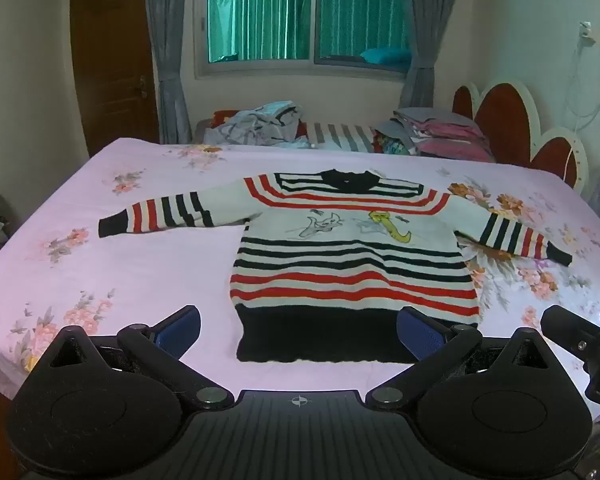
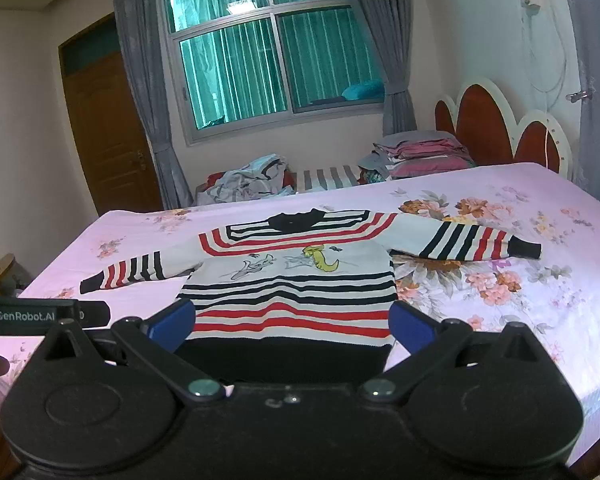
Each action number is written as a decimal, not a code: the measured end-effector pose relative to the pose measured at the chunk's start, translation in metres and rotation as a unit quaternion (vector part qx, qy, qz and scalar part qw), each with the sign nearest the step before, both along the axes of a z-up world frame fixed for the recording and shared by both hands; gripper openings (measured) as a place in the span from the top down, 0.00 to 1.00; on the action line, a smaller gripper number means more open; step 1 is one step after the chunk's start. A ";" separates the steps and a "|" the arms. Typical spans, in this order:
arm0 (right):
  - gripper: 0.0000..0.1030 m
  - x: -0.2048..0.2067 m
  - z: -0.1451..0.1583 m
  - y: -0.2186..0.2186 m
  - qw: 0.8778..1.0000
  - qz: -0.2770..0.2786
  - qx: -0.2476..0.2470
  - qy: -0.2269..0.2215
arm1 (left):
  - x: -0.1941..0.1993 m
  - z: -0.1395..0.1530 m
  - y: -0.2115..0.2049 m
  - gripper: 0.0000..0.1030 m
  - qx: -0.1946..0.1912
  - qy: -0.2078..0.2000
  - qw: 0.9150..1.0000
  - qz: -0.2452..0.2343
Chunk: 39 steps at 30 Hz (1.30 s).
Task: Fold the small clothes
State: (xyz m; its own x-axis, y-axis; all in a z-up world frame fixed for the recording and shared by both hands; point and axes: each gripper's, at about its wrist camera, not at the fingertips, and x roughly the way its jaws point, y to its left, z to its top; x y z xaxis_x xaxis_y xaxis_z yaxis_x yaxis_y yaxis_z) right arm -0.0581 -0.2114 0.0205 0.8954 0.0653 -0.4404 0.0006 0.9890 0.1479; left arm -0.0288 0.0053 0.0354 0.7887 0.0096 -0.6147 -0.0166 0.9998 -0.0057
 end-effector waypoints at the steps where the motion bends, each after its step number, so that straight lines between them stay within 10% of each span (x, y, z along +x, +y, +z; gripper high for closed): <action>1: 0.00 0.000 0.000 0.000 1.000 0.000 0.000 0.000 | 0.000 0.000 0.001 0.00 0.000 0.000 1.000 0.000; 39: 0.00 0.010 -0.003 -0.002 1.000 -0.001 -0.003 -0.008 | 0.006 -0.007 0.002 0.00 -0.001 0.010 1.000 0.003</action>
State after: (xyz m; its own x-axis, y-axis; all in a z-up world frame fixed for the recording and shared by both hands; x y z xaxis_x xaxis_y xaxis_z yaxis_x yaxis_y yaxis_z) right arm -0.0477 -0.2131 0.0178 0.9026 0.0600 -0.4262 0.0012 0.9899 0.1420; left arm -0.0223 0.0070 0.0282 0.7767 0.0128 -0.6297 -0.0222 0.9997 -0.0070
